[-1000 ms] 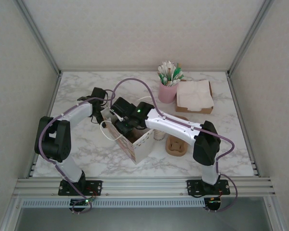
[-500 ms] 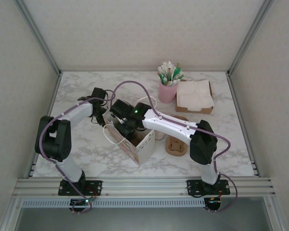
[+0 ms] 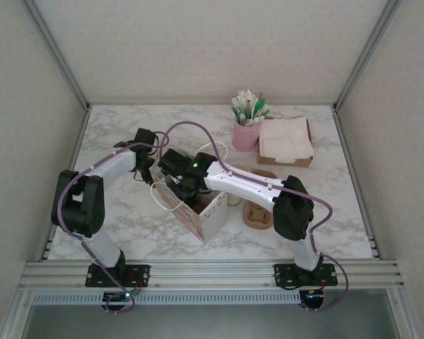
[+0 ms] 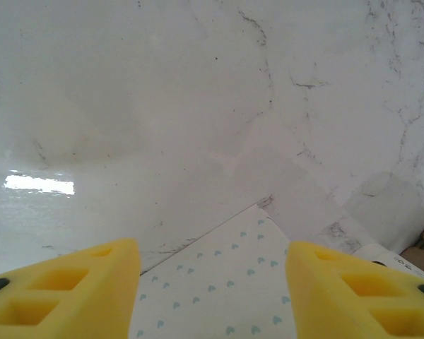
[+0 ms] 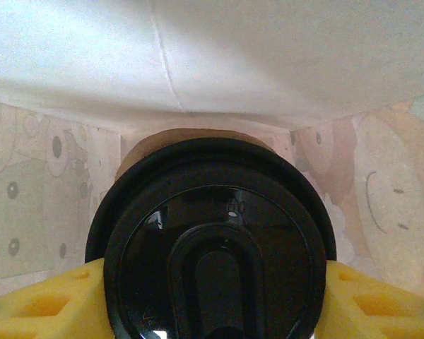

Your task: Pack the takeout coffee

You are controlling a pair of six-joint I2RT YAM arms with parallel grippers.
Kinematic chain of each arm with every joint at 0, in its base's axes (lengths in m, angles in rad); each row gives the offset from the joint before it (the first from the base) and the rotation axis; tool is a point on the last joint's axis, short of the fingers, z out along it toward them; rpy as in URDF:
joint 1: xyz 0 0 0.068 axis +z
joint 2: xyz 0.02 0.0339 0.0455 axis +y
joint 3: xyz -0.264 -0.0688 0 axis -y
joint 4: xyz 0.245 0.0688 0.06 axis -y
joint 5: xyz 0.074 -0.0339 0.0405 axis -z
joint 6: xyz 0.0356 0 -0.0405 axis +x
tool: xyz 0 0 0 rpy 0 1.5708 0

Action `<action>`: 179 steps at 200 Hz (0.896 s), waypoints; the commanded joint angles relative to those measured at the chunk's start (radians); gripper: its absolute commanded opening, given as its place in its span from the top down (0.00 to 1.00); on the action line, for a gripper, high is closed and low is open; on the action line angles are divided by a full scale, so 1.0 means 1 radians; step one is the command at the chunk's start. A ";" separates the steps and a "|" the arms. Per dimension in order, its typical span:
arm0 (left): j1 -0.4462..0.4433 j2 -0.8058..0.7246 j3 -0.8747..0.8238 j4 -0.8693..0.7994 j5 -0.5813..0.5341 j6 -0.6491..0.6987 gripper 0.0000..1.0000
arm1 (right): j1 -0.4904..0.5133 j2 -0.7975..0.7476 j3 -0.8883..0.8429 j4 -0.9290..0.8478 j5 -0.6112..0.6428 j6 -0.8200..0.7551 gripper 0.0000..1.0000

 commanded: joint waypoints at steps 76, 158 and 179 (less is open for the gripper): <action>-0.007 -0.005 0.045 -0.049 -0.033 -0.003 0.43 | 0.013 0.136 -0.176 -0.112 -0.018 -0.005 0.56; 0.025 -0.087 0.125 -0.239 -0.273 -0.056 0.41 | 0.001 0.054 -0.016 -0.118 0.001 0.024 0.44; 0.045 -0.147 0.124 -0.275 -0.343 -0.090 0.40 | -0.005 0.044 0.038 -0.122 0.005 0.026 0.42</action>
